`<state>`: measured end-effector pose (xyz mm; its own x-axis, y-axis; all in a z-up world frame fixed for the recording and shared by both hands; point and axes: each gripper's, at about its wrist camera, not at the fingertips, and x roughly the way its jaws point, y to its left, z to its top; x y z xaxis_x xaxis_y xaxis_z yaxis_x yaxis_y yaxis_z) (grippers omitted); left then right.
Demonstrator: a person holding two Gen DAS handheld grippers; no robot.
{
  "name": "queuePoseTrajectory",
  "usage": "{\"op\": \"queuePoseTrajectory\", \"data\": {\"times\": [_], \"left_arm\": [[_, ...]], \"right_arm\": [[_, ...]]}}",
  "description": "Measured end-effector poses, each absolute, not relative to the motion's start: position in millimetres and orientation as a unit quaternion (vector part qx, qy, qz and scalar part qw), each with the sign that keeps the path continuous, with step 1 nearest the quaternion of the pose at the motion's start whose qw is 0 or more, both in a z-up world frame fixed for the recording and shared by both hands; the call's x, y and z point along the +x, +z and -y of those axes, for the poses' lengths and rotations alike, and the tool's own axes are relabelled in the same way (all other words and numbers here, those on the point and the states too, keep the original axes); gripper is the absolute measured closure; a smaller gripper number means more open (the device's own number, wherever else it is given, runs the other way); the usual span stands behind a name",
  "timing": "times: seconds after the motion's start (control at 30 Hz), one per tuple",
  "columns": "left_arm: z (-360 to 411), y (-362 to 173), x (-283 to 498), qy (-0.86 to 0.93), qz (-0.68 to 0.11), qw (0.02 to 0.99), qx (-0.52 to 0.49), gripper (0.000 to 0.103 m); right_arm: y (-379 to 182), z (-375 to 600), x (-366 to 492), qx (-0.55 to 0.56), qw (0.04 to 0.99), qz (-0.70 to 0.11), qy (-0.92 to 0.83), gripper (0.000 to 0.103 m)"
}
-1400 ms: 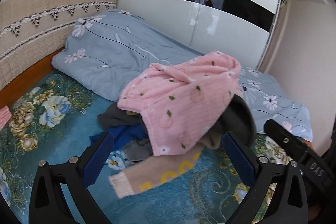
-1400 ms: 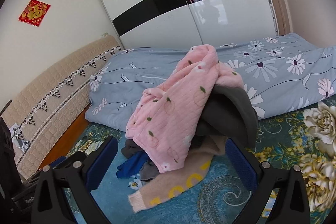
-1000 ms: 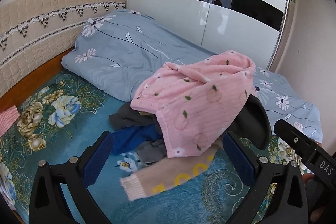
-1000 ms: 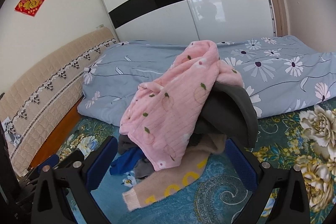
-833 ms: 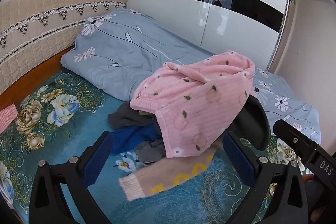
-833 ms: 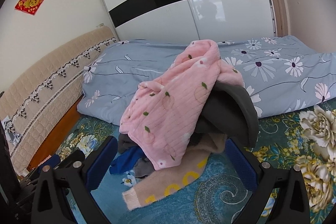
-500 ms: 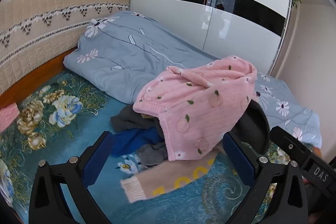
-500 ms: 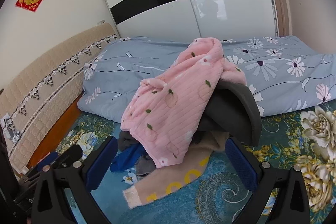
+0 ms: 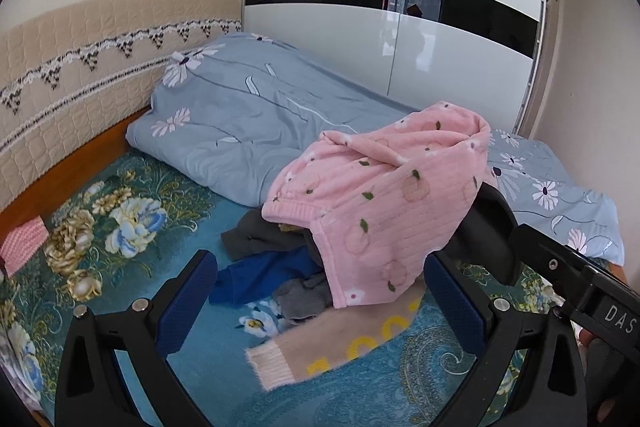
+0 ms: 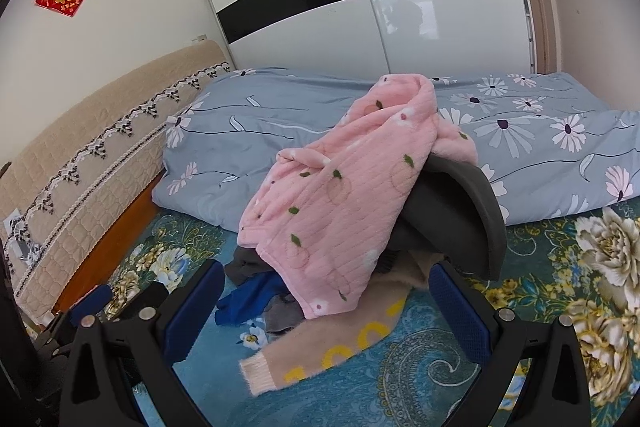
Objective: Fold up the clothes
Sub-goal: 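Approach the pink fleece garment on the clothes pile with both tools, then grasp the pink fleece garment edge with the right tool and lift it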
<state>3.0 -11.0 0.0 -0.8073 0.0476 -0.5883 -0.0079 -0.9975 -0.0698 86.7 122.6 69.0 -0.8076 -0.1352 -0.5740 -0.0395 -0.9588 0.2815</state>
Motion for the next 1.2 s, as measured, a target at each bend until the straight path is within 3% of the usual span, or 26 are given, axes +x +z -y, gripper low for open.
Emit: {"op": "queuePoseTrajectory", "data": {"times": [0.87,1.2], "left_arm": [[10,-9,-10,0.947,0.03,0.005,-0.319,0.0],[40,-14,-13,0.94,0.076,-0.002,-0.333,0.0]], "right_arm": [[59,-121,79,0.32,0.049,0.156,-0.933,0.0],[57,-182,23,0.298,0.032,0.241,-0.923,0.0]]}}
